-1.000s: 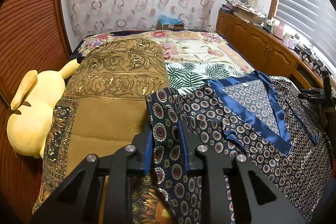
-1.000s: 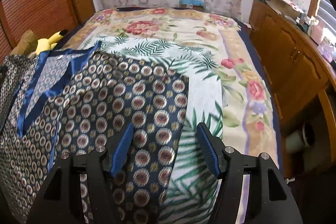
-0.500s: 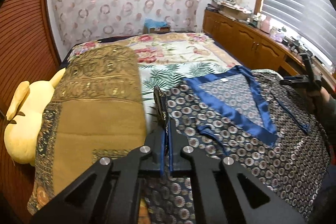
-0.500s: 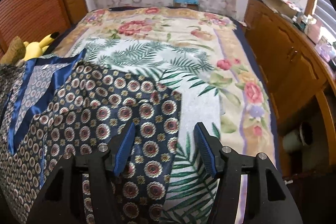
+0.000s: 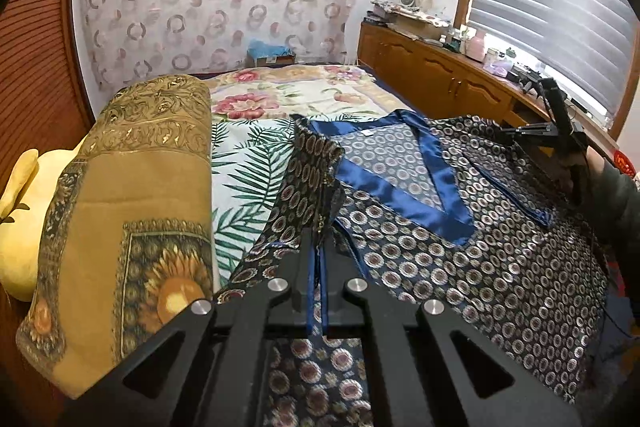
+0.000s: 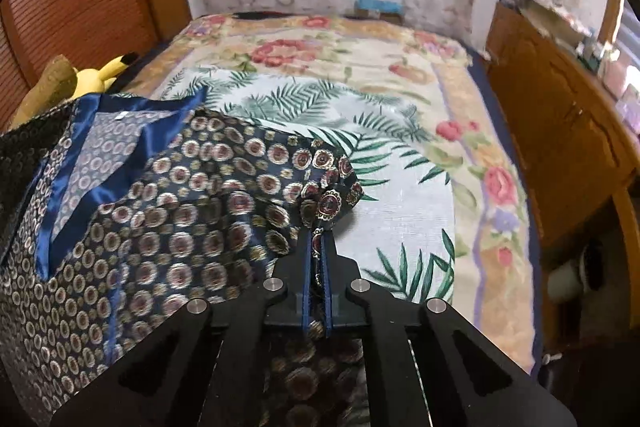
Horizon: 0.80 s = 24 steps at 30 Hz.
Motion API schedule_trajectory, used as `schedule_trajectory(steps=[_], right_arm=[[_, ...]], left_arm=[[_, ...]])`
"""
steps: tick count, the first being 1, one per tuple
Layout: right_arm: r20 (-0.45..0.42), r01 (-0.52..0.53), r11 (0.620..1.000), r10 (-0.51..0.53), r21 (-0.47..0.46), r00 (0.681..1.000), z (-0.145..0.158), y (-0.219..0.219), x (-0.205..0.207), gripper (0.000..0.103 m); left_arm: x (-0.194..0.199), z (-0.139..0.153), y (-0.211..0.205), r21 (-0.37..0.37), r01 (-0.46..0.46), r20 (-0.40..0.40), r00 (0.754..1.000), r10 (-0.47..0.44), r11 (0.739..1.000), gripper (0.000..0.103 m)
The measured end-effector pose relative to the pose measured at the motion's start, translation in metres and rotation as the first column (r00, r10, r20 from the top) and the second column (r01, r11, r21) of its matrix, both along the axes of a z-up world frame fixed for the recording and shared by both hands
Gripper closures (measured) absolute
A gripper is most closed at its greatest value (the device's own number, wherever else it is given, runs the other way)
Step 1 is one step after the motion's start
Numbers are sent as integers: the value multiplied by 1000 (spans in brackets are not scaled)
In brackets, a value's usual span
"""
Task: Fold small clothes
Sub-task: 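Grasp the robe edge with the right gripper while the left gripper grasps beside it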
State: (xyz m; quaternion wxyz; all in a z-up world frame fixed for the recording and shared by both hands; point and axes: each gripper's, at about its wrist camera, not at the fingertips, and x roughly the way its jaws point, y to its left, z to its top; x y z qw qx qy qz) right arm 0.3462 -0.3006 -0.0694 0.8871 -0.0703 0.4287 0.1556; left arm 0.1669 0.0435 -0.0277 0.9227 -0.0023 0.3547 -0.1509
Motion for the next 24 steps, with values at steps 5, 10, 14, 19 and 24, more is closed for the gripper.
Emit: schedule_trajectory(steps=[5, 10, 14, 19, 24], right_arm=[[96, 8, 1000, -11, 30, 995, 30, 4, -32, 103], [184, -6, 998, -5, 61, 983, 56, 7, -75, 103], [234, -22, 995, -2, 97, 972, 68, 5, -126, 103], [239, -22, 990, -11, 138, 971, 67, -7, -179, 103], [208, 2, 986, -37, 167, 977, 51, -21, -222, 103]], left_arm=[[-27, 8, -1, -9, -3, 34, 999, 4, 1000, 103], [-66, 14, 2, -2, -23, 84, 996, 23, 1000, 103], [-97, 13, 5, -13, -39, 104, 994, 41, 999, 103], [-135, 4, 15, -45, -79, 115, 990, 84, 996, 103], [-166, -7, 32, -83, -121, 95, 987, 128, 989, 103]])
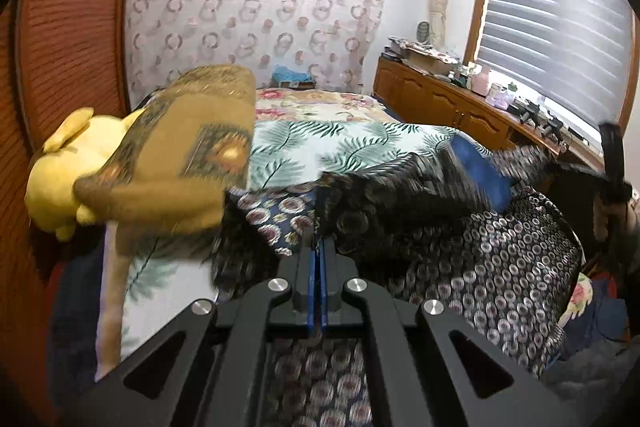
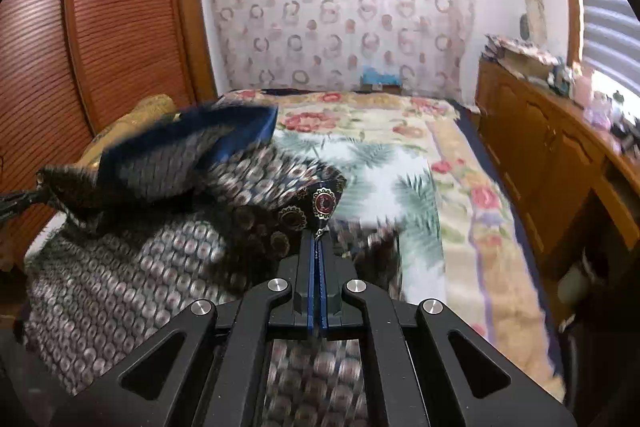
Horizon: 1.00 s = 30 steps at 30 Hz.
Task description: Fold small clothes
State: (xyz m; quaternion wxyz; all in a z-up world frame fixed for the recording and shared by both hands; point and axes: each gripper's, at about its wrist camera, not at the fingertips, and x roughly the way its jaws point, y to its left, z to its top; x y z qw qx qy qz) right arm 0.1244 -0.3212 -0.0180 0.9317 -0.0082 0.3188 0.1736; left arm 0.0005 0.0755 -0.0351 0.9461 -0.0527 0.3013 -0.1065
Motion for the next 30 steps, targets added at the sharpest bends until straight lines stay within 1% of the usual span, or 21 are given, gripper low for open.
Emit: schedule_trajectory(steps=[3, 5, 7, 10, 12, 15, 16, 17, 21, 23, 24, 25, 26, 28, 30], right_arm=[[5, 1, 1000, 0, -18, 1000, -4, -5, -22, 103], [2, 15, 1000, -15, -8, 1000, -4, -13, -35, 103], [6, 28, 1000, -28, 9, 1000, 2, -20, -44, 103], [19, 28, 1000, -28, 2, 999, 13, -25, -59, 103], [17, 30, 999, -30, -21, 999, 17, -29, -65, 103], [-21, 30, 999, -30, -40, 999, 7, -35, -71, 103], [-37, 30, 998, -31, -48, 999, 2, -38, -72, 103], [-62, 25, 998, -29, -56, 998, -5, -39, -69, 103], [-95, 26, 998, -31, -50, 995, -16, -45, -71, 101], [-89, 32, 998, -36, -50, 995, -16, -49, -72, 97], [-82, 42, 998, -46, -56, 996, -14, -50, -77, 88], [-73, 51, 997, -56, -61, 996, -13, -51, -77, 78], [-62, 59, 996, -63, -63, 996, -8, -53, -74, 74], [-48, 70, 995, -73, -68, 996, -3, -53, -69, 61], [-34, 82, 993, -85, -86, 996, 0, -51, -58, 51]], left_arm=[[-16, 0, 10, -16, -33, -1, 999, 33, 999, 103], [-30, 10, 17, -44, -54, 28, 998, 56, 998, 103], [-37, 18, 22, -59, -63, 36, 997, 66, 996, 103], [-46, 25, 27, -57, -76, 38, 996, 78, 996, 103], [-50, 26, 29, -44, -82, 34, 996, 84, 996, 100], [-52, 21, 31, -17, -87, 19, 996, 88, 996, 94], [-51, 18, 35, -7, -96, 5, 995, 96, 995, 90], [-51, 16, 37, -4, -100, -2, 995, 100, 995, 86], [-55, 10, 56, -18, -139, -18, 990, 139, 990, 76], [-55, 10, 64, -35, -154, -19, 988, 154, 987, 66], [-54, 10, 67, -35, -157, -21, 987, 157, 987, 64], [-51, 10, 68, -29, -158, -21, 987, 157, 987, 59], [-48, 11, 69, -23, -156, -20, 988, 156, 987, 53], [-37, 11, 68, -12, -149, -23, 989, 149, 989, 51], [-24, 10, 66, -1, -142, -28, 989, 142, 990, 51]])
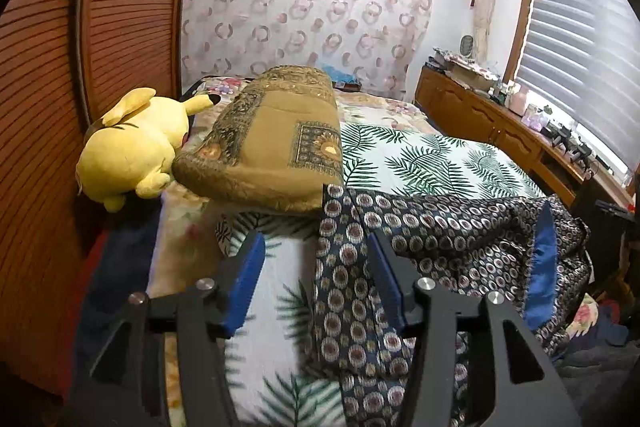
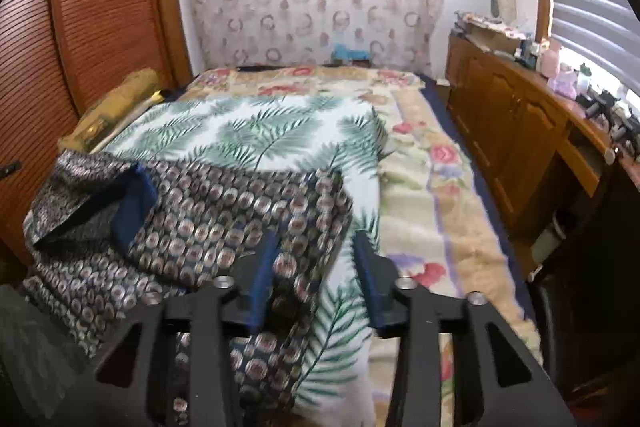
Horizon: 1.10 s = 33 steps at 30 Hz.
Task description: Fold small clothes
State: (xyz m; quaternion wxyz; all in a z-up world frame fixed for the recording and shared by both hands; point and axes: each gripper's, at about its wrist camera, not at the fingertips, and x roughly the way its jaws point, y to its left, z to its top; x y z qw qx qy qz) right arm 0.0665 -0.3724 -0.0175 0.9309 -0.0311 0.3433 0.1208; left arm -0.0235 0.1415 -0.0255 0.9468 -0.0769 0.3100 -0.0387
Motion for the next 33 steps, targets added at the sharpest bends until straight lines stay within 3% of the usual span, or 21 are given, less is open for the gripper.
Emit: schedule_trajectory(steps=[4, 12, 21, 29, 30, 33], right_arm=[[-8, -3, 1000, 3, -18, 1000, -2, 10, 26, 42], [-102, -10, 998, 4, -58, 995, -38, 29, 86, 42], [-215, 12, 997, -29, -79, 976, -76, 25, 102, 38], [-225, -22, 999, 11, -45, 974, -78, 29, 98, 35], [-227, -35, 998, 24, -44, 974, -78, 31, 97, 34], [-232, -80, 996, 69, -37, 970, -77, 37, 94, 40]], left_arm=[[30, -6, -3, 0, 7, -22, 1000, -7, 1000, 51], [78, -35, -15, 25, 30, -136, 990, -26, 999, 51], [89, -73, -19, 8, 46, -264, 963, -42, 999, 51], [81, -73, -26, 36, 51, -243, 969, -40, 998, 51], [80, -73, -29, 32, 64, -241, 969, -55, 997, 52], [76, -73, -34, 16, 101, -235, 967, -94, 995, 73]])
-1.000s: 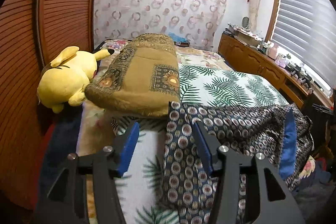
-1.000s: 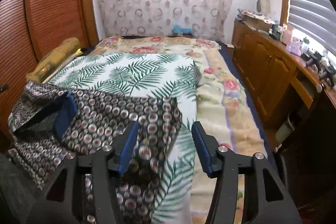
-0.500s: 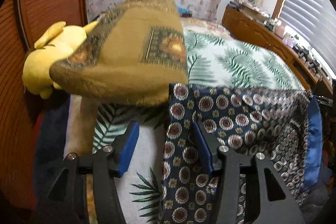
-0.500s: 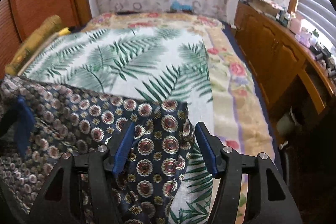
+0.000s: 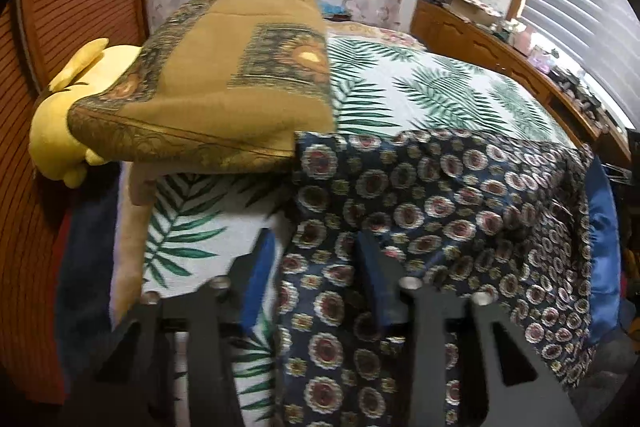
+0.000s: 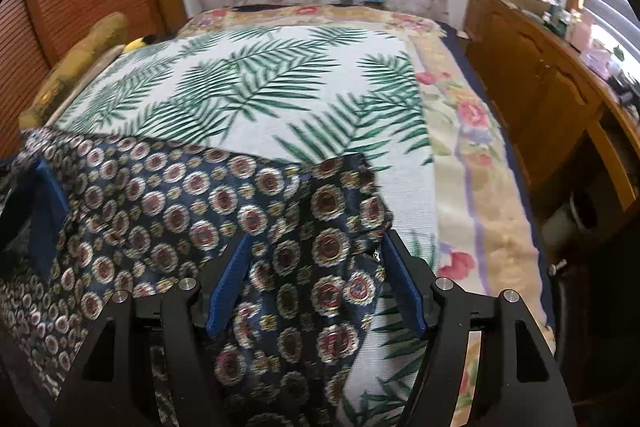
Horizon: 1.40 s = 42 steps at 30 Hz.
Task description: Fold small clothes
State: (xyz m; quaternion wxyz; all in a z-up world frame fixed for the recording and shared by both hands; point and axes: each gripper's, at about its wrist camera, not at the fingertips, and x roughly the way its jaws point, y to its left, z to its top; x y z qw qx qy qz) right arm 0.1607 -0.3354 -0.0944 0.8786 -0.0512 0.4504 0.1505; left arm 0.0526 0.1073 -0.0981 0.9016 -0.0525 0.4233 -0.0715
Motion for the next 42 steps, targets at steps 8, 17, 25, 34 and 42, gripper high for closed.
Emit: schedule_trajectory(steps=[8, 17, 25, 34, 42], right_arm=[[13, -81, 996, 80, 47, 997, 5, 7, -11, 100], [287, -84, 992, 53, 99, 956, 88, 10, -54, 102], [519, -136, 987, 74, 83, 852, 211, 17, -78, 102], [585, -96, 995, 94, -28, 806, 285, 40, -13, 102], [233, 50, 988, -14, -149, 972, 156, 42, 139, 79]], left_arm=[[-15, 15, -12, -49, 56, 50, 997, -53, 997, 103], [-45, 120, -17, -91, 68, 341, 940, -33, 994, 103], [-37, 214, 3, -70, 55, 518, 855, -11, 996, 103], [45, 247, 26, -25, -17, 509, 860, 27, 1000, 103], [143, 131, 36, 1, -50, 232, 971, 49, 999, 95]])
